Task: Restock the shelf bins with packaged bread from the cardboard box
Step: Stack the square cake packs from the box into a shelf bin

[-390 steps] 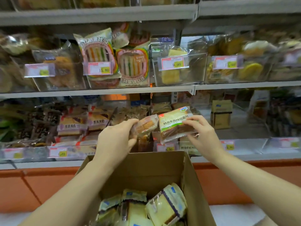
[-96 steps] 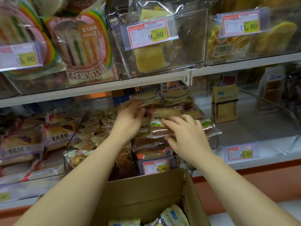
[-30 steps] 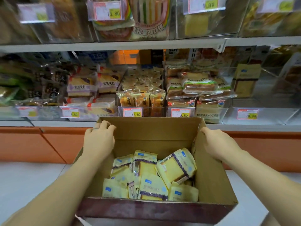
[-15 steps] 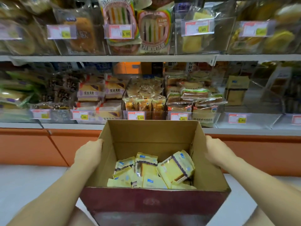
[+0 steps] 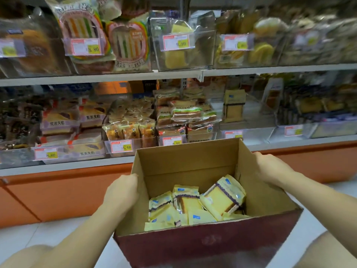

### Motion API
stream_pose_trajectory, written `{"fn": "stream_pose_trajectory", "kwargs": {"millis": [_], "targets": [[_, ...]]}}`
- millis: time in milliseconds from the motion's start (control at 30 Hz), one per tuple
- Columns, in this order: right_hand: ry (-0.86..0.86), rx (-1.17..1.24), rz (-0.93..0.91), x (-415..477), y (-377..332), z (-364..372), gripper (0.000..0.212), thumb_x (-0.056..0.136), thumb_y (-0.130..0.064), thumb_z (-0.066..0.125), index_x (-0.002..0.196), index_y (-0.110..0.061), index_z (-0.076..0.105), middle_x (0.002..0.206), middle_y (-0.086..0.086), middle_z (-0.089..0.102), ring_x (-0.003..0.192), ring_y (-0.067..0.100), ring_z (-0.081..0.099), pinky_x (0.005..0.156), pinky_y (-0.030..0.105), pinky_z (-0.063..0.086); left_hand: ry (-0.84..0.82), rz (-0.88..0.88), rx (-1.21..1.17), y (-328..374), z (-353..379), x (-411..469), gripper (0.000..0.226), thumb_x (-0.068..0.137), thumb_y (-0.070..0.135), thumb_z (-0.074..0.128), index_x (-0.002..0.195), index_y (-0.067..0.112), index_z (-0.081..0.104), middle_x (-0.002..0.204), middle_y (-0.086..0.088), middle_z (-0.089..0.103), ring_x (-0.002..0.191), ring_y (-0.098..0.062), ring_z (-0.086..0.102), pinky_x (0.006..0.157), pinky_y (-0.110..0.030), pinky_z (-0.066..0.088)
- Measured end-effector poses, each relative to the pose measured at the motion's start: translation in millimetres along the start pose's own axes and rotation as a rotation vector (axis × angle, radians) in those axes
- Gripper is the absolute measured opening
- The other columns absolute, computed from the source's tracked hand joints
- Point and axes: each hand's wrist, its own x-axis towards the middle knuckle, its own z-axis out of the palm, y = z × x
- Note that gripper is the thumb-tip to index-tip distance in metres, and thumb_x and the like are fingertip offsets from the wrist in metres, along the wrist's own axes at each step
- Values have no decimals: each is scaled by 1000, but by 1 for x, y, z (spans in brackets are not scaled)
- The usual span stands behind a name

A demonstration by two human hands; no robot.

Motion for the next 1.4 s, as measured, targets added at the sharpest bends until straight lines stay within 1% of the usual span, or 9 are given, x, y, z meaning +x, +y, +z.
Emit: {"fn": "stream_pose_trajectory", "kwargs": {"millis": [133,200,300,500,800,1033,1100,1200,1400], "targets": [[18,-51,62,3,58,-9,41,87,-10,48,128,-13,44,105,8,64,84,27,59,64,34,49,-16,57,-31,55,5,2,33,98,15,45,130,16,50,118,-4,62,101,-18,63,80,-26,51],[18,-88,101,2,85,-13,45,88,-11,50,132,-14,41,107,8,63,83,25,58,58,29,43,-36,73,-32,84,6,2,28,96,12,44,122,15,54,114,-6,63,100,-23,62,77,-31,50],[-3,-129,148,3,123,-20,48,87,-10,48,134,-14,39,111,8,62,92,27,60,61,30,42,-68,95,-39,128,6,4,23,92,8,42,110,12,56,109,-10,63,99,-30,61,71,-34,46],[-20,-164,227,10,191,-23,43,91,-14,46,133,-15,38,116,10,60,100,29,59,65,33,40,-90,131,-55,214,5,3,22,94,8,41,112,10,54,109,-9,63,100,-28,61,65,-28,39],[-66,-184,367,27,257,1,44,92,-12,42,134,-19,33,119,6,60,105,27,58,68,32,38,-161,183,24,293,19,41,21,90,3,51,109,11,58,101,-7,63,91,-25,64,68,-29,50],[-52,-120,376,20,257,0,45,92,-12,46,135,-18,36,123,6,56,110,27,56,72,33,41,-199,203,141,299,10,47,27,94,7,49,120,12,55,109,-7,62,96,-24,64,72,-30,53],[16,-111,316,14,250,-3,46,93,-14,49,137,-21,38,124,6,52,112,27,53,76,35,44,-123,214,199,302,4,41,33,94,12,50,127,15,48,128,-11,51,106,-26,60,75,-32,51],[129,-105,189,3,229,-8,41,93,-20,52,133,-25,44,122,3,53,111,25,52,72,33,41,63,304,251,307,-7,39,39,95,23,51,133,20,44,153,-12,23,124,-29,47,93,-38,45],[45,-38,99,13,183,-9,43,94,-28,53,136,-26,44,132,0,54,117,23,53,84,36,50,147,519,-14,310,-14,53,37,97,35,45,133,28,49,134,6,51,115,-16,55,91,-34,48]]}}
